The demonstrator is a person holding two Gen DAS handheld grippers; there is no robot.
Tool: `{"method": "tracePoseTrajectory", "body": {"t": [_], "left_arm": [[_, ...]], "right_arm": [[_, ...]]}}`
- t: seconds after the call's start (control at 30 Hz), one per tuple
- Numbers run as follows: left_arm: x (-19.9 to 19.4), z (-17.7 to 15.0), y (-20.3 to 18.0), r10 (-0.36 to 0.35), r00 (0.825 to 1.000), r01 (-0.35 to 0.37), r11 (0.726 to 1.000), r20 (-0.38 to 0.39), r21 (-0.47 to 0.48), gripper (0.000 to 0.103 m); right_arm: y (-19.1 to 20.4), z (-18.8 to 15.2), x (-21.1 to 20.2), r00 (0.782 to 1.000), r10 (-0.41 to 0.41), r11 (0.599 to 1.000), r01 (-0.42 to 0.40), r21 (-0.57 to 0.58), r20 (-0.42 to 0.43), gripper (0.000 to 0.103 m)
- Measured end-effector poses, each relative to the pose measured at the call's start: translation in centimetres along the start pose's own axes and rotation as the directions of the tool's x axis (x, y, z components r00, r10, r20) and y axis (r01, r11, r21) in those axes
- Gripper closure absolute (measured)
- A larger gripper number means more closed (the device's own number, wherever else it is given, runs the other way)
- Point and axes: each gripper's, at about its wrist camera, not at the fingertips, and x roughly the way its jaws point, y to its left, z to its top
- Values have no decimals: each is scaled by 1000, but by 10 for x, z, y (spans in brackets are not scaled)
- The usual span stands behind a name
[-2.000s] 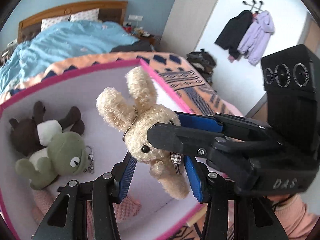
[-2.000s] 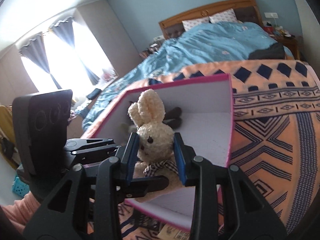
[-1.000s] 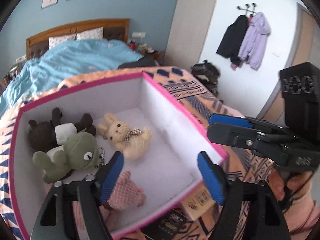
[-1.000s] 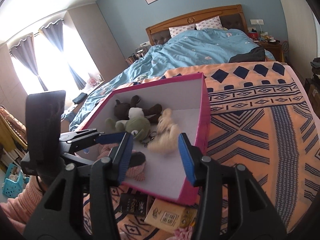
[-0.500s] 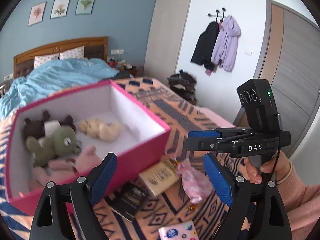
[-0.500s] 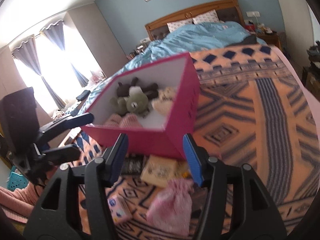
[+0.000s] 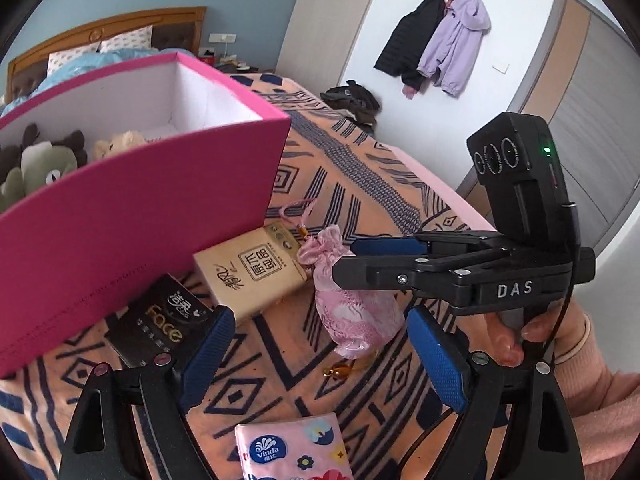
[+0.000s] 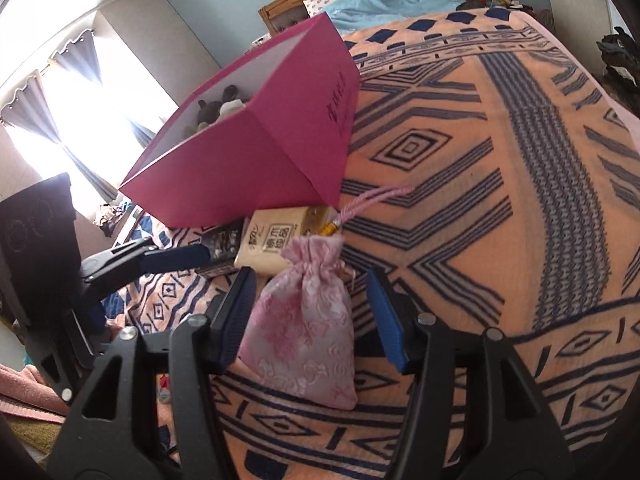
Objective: Organize objects
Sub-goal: 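Reach the right tool to the pink drawstring pouch and grasp it, then carry the pink pouch with the right tool and release it into the box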
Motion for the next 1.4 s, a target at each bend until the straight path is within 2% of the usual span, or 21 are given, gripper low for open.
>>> {"method": "tracePoseTrajectory", "body": {"t": [0.3, 0.53, 0.6, 0.67, 0.73, 0.83, 0.9, 0.97, 1.1, 1.4], "left_arm": [[12, -8, -1, -27, 998, 26, 999, -48, -32, 13], [16, -14, 5, -34, 996, 29, 998, -83, -61, 13], [14, -16, 6, -52, 995, 47, 997, -84, -62, 17], [13, -17, 6, -60, 995, 55, 997, -83, -62, 17], [11, -18, 4, -61, 995, 58, 997, -77, -52, 18], [12, -17, 2, -94, 992, 90, 995, -86, -51, 33], [16, -17, 0, -103, 989, 99, 994, -102, -50, 35], [19, -18, -1, -102, 988, 98, 994, -114, -44, 40], [24, -18, 0, -136, 981, 129, 990, -136, -60, 54], [9, -14, -9, -160, 983, 158, 987, -93, -22, 56]], "right_arm": [[-3, -6, 5, 999, 24, 1000, -24, -4, -21, 44], [2, -11, 0, 997, 77, 997, -77, 14, -12, 45], [4, -12, -1, 997, 77, 997, -77, 19, -10, 48], [4, -13, -2, 996, 93, 995, -93, 23, -10, 56], [5, -13, -3, 995, 96, 995, -95, 18, -12, 59], [3, -13, -2, 996, 86, 996, -85, 16, -17, 62], [3, -13, -2, 996, 83, 996, -83, 14, -18, 64], [3, -14, -3, 997, 80, 997, -80, 9, -18, 71], [6, -18, -5, 996, 85, 996, -85, -12, -28, 77], [17, -19, -17, 996, 92, 995, -92, -47, 10, 80]]}}
